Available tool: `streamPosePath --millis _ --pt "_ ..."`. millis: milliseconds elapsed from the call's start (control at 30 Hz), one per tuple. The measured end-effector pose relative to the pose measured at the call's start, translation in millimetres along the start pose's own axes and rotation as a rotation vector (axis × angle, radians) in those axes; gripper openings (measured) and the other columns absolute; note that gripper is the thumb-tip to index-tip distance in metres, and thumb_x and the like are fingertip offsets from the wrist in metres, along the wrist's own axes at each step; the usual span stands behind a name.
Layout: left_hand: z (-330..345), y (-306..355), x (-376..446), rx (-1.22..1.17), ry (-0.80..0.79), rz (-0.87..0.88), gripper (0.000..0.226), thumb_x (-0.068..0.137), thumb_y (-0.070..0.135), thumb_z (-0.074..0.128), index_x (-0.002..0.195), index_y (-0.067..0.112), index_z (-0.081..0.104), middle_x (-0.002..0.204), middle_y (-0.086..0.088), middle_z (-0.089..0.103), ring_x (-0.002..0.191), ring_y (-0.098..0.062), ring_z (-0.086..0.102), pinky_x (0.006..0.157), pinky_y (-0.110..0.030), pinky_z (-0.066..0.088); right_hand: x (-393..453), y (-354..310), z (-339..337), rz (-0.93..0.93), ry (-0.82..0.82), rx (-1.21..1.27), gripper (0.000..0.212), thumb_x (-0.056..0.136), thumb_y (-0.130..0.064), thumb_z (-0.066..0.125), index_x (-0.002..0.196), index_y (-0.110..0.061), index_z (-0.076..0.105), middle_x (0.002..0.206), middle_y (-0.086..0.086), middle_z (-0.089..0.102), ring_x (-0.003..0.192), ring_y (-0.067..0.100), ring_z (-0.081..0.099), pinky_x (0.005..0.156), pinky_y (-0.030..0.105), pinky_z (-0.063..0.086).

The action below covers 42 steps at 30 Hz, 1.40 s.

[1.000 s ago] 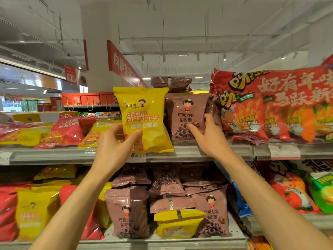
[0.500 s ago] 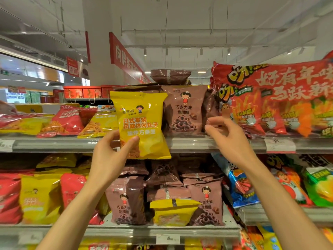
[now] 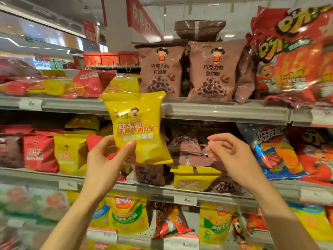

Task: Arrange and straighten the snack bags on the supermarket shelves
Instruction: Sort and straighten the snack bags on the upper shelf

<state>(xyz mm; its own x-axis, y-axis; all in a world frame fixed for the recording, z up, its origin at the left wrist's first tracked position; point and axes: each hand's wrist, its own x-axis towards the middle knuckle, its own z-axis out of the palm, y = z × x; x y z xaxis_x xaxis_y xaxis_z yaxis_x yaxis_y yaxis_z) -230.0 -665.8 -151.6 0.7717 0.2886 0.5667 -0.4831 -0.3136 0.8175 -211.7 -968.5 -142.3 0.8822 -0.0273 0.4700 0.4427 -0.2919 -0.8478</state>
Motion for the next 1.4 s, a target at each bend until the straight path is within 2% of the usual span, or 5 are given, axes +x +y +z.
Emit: streamPosePath --millis 333,567,800,1067,1400 --pt "-94 -33 18 -0.084 -0.033 -0.028 0.014 0.090 0.025 0.075 0.101 0.016 0.075 0.077 0.000 0.078 0.068 -0.012 0.074 0.060 -0.016 0.053 -24 -22 104 0.050 0.099 -0.008 0.010 0.097 -0.014 0.064 0.104 -0.019 0.069 0.087 -0.002 0.077 0.079 0.022 0.073 0.076 0.033 0.059" --pt "-192 -64 62 -0.114 -0.107 -0.037 0.030 0.082 0.048 0.080 0.101 0.025 0.076 0.088 0.003 0.079 0.086 -0.024 0.075 0.082 -0.053 0.060 -35 -65 203 0.064 0.177 -0.019 0.009 0.096 -0.017 0.066 0.103 -0.020 0.071 0.088 0.005 0.076 0.078 0.017 0.073 0.072 0.026 0.057" --pt "-246 -79 98 -0.138 -0.152 -0.038 0.025 0.082 0.044 0.077 0.101 0.028 0.074 0.084 0.004 0.078 0.079 -0.016 0.076 0.055 -0.022 0.050 -39 -103 267 0.072 0.182 -0.023 0.009 0.097 -0.017 0.065 0.104 -0.018 0.070 0.086 -0.001 0.077 0.074 0.010 0.073 0.064 0.009 0.049" --pt "-264 -69 148 -0.183 -0.164 0.011 0.018 0.086 0.032 0.079 0.099 0.020 0.076 0.080 -0.004 0.078 0.075 -0.023 0.077 0.071 -0.047 0.064 -2 -127 285 -0.018 0.198 -0.069 0.010 0.097 -0.021 0.065 0.104 -0.022 0.071 0.089 -0.005 0.077 0.085 0.008 0.072 0.075 0.018 0.055" --pt "-273 -41 231 -0.072 -0.104 0.146 0.023 0.089 0.033 0.076 0.106 0.018 0.071 0.079 -0.002 0.078 0.071 -0.015 0.075 0.058 -0.016 0.055 82 -145 301 -0.135 0.248 -0.089 0.006 0.095 -0.030 0.067 0.101 -0.029 0.070 0.089 -0.008 0.076 0.081 0.010 0.072 0.084 0.042 0.059"
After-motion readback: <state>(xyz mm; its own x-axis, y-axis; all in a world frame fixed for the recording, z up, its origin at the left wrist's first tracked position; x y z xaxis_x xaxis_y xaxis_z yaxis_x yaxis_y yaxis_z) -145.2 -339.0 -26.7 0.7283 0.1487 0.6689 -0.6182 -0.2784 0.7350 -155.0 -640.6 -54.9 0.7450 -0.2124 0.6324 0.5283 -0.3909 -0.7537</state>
